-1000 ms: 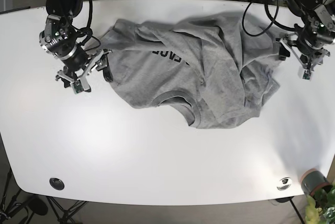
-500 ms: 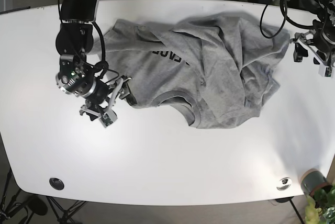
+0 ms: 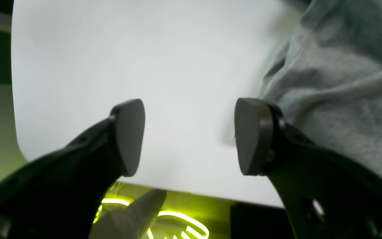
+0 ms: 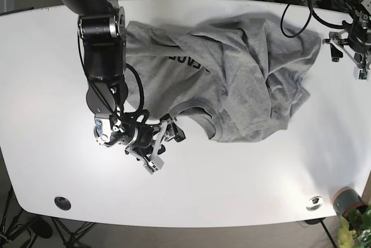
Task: Fold the T-shirt properly
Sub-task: 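Reach the right gripper into the shirt's middle and grasp the fabric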
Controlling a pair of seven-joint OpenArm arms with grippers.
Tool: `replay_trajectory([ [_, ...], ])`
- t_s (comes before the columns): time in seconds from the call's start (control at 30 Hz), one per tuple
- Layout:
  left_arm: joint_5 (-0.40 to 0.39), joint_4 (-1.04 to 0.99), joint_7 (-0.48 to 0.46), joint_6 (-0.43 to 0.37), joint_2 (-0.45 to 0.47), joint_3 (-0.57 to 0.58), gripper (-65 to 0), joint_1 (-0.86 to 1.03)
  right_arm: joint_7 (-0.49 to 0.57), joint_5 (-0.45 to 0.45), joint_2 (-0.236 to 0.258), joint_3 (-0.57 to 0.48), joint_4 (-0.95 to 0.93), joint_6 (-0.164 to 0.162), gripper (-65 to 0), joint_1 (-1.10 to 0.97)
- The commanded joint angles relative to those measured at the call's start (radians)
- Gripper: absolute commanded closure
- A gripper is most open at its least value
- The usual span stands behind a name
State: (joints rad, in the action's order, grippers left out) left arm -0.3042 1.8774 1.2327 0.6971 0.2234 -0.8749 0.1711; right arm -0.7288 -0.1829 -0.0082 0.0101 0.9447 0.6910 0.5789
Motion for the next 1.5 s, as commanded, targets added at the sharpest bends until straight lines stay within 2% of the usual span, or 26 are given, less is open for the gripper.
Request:
replay_trajectory([
  [0.0,0.032,0.015,-0.018,0.001,0.008,-0.004,-40.1,-0.009,0.079,-0.022,-0.008,0.001,-0.118,0.007,-43.9,0.071],
  [0.17,0.046,0.015,-0.020,0.001,0.004,-0.005,-40.1,-0.006,0.185,-0.022,-0.043,0.000,-0.339,0.007,-43.9,0.141],
  [0.33,0.046,0.015,-0.020,0.001,0.003,-0.004,-40.1,-0.006,0.239,-0.019,-0.078,0.000,-0.408,0.005,-43.9,0.151],
  [0.5,0.046,0.014,-0.020,0.001,0.003,-0.004,-40.1,-0.005,0.242,-0.019,-0.114,0.000,-0.416,-0.058,-43.9,0.145],
  [0.6,0.046,0.014,-0.020,0.001,0.003,-0.004,-40.1,-0.005,0.243,-0.019,-0.129,-0.006,-0.418,-0.067,-43.9,0.140],
  [0.77,0.046,0.014,-0.020,0.001,0.003,-0.004,-40.1,-0.005,0.282,-0.020,-0.140,-0.091,-0.419,-0.070,-43.9,0.128],
  [0.93,0.046,0.014,-0.020,0.001,0.003,-0.004,-40.1,-0.003,0.285,-0.030,-0.141,-0.132,-0.416,-0.118,-43.9,0.106],
  [1.47,0.046,0.014,-0.020,0.001,0.003,-0.004,-40.1,-0.003,0.282,-0.033,-0.149,-0.132,-0.412,-0.116,-43.9,0.079],
])
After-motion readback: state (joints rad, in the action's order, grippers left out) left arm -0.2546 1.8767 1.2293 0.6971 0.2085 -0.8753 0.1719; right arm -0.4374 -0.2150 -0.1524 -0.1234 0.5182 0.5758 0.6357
